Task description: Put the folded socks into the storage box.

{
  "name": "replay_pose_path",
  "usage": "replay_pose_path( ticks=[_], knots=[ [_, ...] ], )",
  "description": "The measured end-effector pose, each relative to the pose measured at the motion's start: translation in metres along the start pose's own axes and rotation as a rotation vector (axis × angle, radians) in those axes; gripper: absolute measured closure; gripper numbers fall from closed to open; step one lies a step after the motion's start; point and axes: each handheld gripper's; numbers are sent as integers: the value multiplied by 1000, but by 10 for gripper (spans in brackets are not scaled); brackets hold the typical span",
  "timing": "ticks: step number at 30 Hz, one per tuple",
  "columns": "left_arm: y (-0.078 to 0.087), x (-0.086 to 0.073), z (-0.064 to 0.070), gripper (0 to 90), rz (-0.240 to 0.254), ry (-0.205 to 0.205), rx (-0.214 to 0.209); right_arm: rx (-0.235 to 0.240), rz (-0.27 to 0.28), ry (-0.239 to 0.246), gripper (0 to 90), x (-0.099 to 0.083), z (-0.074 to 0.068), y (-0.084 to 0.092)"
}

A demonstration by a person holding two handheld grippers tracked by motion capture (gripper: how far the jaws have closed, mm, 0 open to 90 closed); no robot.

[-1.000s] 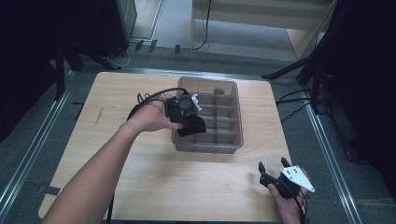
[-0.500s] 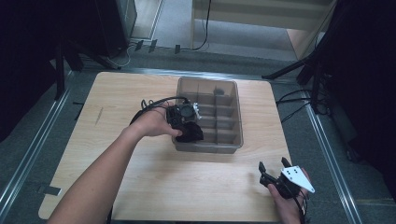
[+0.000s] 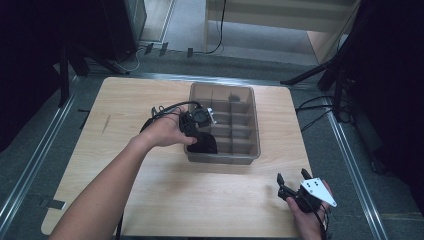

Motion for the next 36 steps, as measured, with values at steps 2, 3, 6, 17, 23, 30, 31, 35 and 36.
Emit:
replay_pose_path(
  ticks=[2,3,6,17,23,30,31,35,36],
  knots=[
    [-3,0,0,847,-26,-15,0,0,0,0,152,0,0,0],
    [-5,0,0,849,-34,-21,7,0,0,-1,152,0,0,0],
    [-10,1,2,852,-50,-20,20,0,0,0,152,0,0,0],
    [9,8,10,587,41,-2,22,3,-2,8,152,0,-1,-1],
    [1,11,4,434,50,48,69,0,-5,3,152,0,-1,0],
    [-7,9,3,387,32,42,91,2,-4,5,152,0,-1,-1],
    [-9,9,3,441,27,27,84,3,-4,5,152,0,-1,-1],
    [-9,6,1,706,13,15,60,4,-5,7,152,0,-1,-1],
    [-10,6,2,741,10,11,61,5,-5,7,152,0,-1,-1]
  ],
)
Point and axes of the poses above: each handheld gripper's, and its own axes: y roughly backward along the jaws, x roughly out of its top, z roughly to its right, and after that the axes turned 7 degrees about -z, right-handed
